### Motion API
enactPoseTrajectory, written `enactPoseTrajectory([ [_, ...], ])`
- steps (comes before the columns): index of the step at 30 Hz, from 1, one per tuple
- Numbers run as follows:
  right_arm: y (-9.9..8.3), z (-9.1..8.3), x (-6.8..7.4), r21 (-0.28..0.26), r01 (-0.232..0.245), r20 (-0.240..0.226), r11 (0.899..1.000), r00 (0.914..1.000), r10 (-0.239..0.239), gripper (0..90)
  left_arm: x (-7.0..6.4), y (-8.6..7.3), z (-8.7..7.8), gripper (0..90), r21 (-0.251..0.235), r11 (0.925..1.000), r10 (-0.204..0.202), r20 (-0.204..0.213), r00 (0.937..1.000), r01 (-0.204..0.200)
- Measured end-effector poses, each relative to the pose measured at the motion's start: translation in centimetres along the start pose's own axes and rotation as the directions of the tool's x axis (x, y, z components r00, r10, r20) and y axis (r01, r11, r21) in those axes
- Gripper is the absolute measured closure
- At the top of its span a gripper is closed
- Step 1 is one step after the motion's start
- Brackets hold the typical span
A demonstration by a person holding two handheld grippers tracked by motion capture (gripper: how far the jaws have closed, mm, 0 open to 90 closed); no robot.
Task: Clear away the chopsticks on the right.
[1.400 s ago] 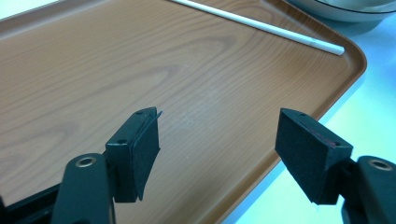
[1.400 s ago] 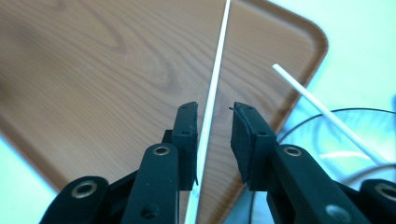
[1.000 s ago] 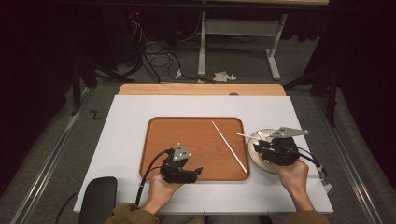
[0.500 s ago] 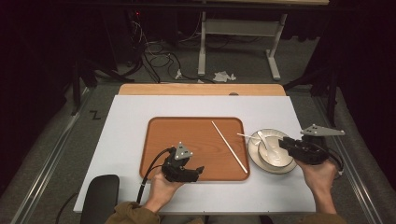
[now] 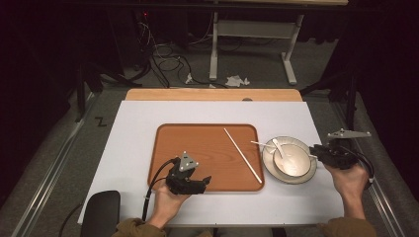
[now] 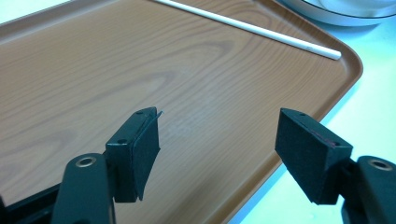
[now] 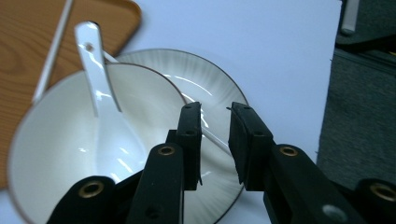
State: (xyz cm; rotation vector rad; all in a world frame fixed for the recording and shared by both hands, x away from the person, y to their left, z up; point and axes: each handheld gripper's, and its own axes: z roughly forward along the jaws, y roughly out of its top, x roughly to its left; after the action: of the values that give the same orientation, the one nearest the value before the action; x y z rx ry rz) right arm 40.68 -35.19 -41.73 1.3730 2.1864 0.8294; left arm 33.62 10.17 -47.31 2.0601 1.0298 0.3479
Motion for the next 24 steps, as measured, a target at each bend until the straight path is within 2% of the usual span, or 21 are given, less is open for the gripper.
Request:
enactPoseTrajectory([
  [2, 0.1, 0.6, -0.3, 0.03, 0.014, 0.027, 0.999, 0.9995, -0.015, 74.8, 0.1, -0.2, -0.1, 30.6, 0.004, 1.0, -0.007, -0.007, 1.0, 0.007],
  [3, 0.1, 0.9, -0.5, 0.03, 0.011, 0.017, 0.999, 0.9998, -0.011, 75.0, 0.1, -0.3, -0.1, 30.6, 0.006, 0.9999, -0.009, -0.01, 0.9999, 0.01],
  [4, 0.0, 1.2, -0.8, 0.025, -0.009, -0.013, 1.0, 0.9999, 0.009, 75.0, 0.1, -0.4, -0.2, 30.6, 0.006, 0.9999, -0.013, -0.012, 0.9998, 0.014],
  [5, -0.1, 1.6, -1.2, 0.037, -0.02, -0.017, 0.999, 0.9996, 0.021, 75.1, 0.1, -0.4, -0.3, 30.5, 0.007, 0.9999, -0.014, -0.014, 0.9998, 0.014],
  [15, -0.5, 3.6, -2.4, 0.119, -0.019, -0.063, 0.993, 0.9976, 0.026, 75.2, 0.5, -0.9, -1.0, 30.3, -0.005, 0.9992, -0.04, -0.037, 0.9985, 0.04],
  [18, -0.5, 4.1, -2.5, 0.145, -0.01, -0.054, 0.989, 0.9984, 0.018, 75.0, 0.5, -0.9, -1.2, 30.2, -0.009, 0.9988, -0.048, -0.039, 0.9981, 0.047],
  [24, -0.1, 4.8, -2.2, 0.171, 0.013, -0.077, 0.985, 0.997, 0.0, 73.6, 0.5, -1.1, -1.4, 30.0, -0.011, 0.9986, -0.053, -0.044, 0.9976, 0.052],
])
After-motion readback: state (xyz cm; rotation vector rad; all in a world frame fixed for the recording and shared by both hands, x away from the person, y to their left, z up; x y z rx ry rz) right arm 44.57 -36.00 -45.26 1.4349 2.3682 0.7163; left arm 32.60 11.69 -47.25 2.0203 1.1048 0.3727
